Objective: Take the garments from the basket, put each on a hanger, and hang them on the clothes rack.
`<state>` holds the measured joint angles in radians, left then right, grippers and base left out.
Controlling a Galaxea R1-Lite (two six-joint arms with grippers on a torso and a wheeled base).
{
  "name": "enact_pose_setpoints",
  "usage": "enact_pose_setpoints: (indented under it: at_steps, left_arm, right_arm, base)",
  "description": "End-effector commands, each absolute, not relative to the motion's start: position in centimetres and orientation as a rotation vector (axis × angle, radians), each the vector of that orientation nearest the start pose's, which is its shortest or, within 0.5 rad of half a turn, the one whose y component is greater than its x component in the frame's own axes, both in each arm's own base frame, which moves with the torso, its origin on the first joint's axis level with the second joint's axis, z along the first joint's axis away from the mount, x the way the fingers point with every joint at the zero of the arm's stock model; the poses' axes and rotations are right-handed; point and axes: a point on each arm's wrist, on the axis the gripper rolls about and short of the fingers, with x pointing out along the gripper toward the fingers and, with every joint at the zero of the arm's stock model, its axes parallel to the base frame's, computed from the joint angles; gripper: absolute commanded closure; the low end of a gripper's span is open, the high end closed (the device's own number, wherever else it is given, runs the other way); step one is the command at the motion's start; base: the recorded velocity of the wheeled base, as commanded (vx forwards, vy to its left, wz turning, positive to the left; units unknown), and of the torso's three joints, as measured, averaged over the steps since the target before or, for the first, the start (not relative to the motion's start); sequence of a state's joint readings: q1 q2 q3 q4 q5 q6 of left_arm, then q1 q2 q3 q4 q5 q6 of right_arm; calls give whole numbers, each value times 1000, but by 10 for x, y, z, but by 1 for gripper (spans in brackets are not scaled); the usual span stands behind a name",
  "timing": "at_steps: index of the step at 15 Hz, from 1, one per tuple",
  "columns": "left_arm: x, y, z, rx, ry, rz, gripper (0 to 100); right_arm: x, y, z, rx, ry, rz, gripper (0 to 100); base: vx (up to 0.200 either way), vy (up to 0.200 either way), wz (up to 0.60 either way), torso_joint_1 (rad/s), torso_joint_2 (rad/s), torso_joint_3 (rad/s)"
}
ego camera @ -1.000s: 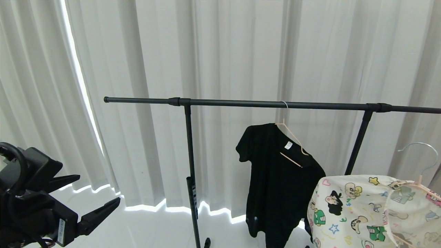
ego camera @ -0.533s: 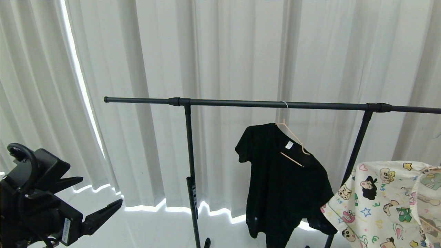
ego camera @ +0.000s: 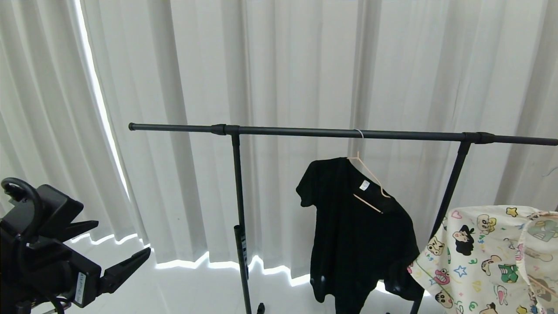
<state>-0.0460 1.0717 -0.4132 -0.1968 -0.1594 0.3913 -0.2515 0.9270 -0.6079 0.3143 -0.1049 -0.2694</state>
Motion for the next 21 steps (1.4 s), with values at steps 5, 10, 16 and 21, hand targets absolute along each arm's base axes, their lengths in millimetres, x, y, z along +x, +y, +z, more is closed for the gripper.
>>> enact_pose_setpoints:
  at_steps: [5,10,16,21]
  left_arm:
    - [134,-10,172,358,396,-286,0]
    - [134,-10,171,358,401,-287,0]
    - [135,-10,172,355,400,-284,0]
    - [135,-10,172,359,397,-284,0]
  right_arm:
    - [89,-25,195,-229,682,-240,100]
    - [92,-15,196,-263,662,-127,100]
    - [112,-8,202,-285,588,-55,100]
    - [122,-6,207,-291,576,-37,100]
  base:
    - [0,-200,0,4,2,1]
    - [0,0,0,0,0,0]
    - [33,0,0,0,1,0]
    - [200,0,0,2,3,2]
